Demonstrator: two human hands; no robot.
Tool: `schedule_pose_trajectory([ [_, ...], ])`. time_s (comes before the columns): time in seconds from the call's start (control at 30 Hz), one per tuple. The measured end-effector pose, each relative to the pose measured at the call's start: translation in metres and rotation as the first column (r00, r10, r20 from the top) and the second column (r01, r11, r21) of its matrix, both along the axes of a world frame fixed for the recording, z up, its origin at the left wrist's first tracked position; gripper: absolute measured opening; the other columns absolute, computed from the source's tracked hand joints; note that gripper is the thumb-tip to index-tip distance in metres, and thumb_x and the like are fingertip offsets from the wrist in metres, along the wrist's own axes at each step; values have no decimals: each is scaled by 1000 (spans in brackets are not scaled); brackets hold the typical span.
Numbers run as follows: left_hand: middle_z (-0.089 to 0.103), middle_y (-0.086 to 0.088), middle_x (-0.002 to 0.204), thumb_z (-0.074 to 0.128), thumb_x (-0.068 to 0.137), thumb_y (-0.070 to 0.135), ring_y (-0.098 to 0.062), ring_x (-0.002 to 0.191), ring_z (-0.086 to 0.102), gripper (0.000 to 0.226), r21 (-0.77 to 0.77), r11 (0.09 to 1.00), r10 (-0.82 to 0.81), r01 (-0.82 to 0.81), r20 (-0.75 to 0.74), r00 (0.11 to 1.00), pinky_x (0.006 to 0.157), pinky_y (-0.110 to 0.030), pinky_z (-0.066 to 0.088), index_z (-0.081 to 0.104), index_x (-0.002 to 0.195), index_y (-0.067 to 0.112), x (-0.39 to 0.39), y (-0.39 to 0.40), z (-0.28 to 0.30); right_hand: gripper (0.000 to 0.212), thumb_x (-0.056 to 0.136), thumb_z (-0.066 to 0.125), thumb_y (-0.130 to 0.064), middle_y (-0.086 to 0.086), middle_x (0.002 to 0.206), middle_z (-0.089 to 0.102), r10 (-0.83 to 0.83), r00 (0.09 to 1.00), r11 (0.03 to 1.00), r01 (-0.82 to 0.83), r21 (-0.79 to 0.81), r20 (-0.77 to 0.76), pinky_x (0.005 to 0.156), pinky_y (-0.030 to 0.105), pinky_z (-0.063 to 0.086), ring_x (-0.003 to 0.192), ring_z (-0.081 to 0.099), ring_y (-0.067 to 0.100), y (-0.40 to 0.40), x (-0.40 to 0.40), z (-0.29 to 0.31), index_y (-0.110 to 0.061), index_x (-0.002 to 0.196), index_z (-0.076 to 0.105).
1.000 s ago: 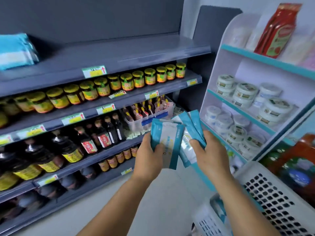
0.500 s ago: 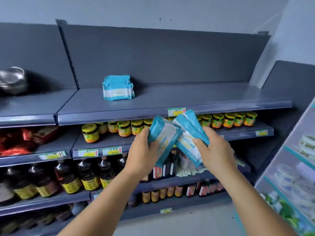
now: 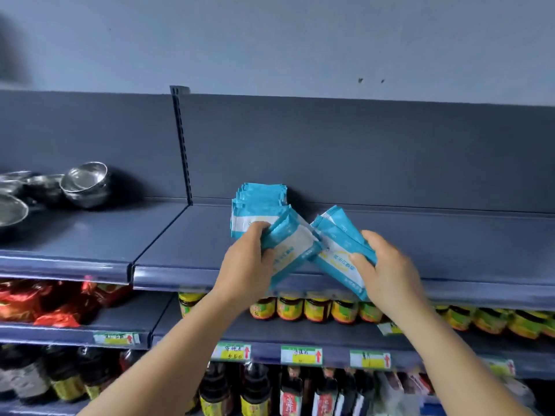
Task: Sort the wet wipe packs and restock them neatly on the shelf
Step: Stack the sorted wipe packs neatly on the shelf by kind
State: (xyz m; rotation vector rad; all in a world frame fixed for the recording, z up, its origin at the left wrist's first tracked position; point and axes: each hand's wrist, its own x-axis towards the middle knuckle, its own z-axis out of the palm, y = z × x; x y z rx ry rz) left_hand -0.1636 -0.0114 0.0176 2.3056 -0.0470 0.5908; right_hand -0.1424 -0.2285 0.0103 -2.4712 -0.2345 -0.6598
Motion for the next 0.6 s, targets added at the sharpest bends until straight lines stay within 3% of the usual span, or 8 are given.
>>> schedule_pose_trajectory([
  [0.13, 58, 1, 122, 44, 92, 9, -23, 106, 51, 39, 277, 951, 132, -137, 34, 991, 91, -33, 34, 44, 130, 21, 45, 34, 4, 37, 92, 57, -19, 11, 111, 62, -2, 1000, 1000, 2, -6, 17, 74, 33, 35, 101, 51, 29, 13, 45, 9, -16, 129, 54],
  [0.3, 55, 4, 126, 44, 92, 15, -22, 110, 45, 46, 548, 825, 200, -140, -51, 979, 93, -35, 24, 38, 134, 29, 95, 57, 1, 37, 91, 58, -19, 5, 115, 64, 51, 999, 992, -48, -117, 18, 86, 36, 37, 106, 49, 28, 31, 81, 11, -16, 128, 55],
  [0.47, 52, 1, 125, 44, 95, 17, -22, 117, 44, 47, 626, 779, 125, -40, -92, 988, 99, -36, 23, 38, 139, 32, 140, 66, -7, 32, 92, 54, -20, -11, 117, 61, 92, 996, 967, -93, -239, -15, 82, 31, 27, 110, 45, 20, 44, 105, 9, -27, 123, 55],
  [0.6, 54, 5, 129, 48, 96, 24, -18, 120, 47, 42, 542, 840, 13, 39, -92, 996, 98, -33, 19, 43, 137, 31, 164, 70, -5, 32, 95, 49, -21, -16, 120, 54, 199, 973, 933, -226, -281, -121, 91, 27, 29, 111, 37, 13, 66, 116, 7, -30, 126, 51],
])
